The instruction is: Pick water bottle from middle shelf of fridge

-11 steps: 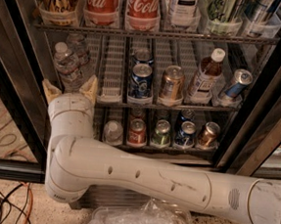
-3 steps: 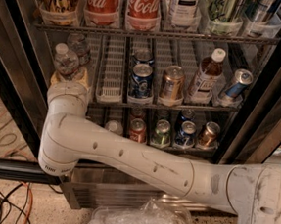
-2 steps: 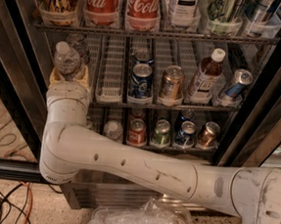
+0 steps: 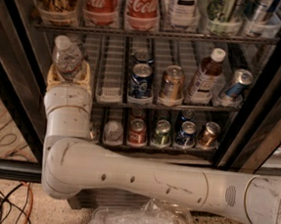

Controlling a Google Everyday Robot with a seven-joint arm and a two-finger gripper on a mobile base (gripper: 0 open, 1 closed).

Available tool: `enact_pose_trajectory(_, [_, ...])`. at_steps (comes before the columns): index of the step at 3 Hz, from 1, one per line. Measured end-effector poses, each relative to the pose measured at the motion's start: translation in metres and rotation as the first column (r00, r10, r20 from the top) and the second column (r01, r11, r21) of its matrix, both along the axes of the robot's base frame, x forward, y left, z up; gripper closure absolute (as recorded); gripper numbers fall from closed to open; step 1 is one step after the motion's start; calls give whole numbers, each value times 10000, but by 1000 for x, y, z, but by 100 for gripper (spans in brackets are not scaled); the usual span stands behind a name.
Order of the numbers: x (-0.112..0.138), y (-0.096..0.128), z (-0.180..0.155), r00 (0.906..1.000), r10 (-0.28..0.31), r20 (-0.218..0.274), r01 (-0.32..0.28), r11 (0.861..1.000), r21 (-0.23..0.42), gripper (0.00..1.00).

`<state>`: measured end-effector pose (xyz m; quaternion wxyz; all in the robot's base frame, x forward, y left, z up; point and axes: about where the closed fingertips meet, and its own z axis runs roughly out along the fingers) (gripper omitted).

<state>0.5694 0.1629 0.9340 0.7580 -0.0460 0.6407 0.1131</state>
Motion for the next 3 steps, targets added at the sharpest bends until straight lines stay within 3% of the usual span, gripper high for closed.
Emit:
enact_pose_trajectory(1, [0,0,-3,10000,14,-5,-14,10000,-1,100])
enact_pose_trajectory(2, [-27,-5,-9,9942,1069,-78,-1071,9939,-271,100])
enact_pose_trajectory(3, [-27,-5,-9,9942,1069,-78,-1071,9939,-271,100])
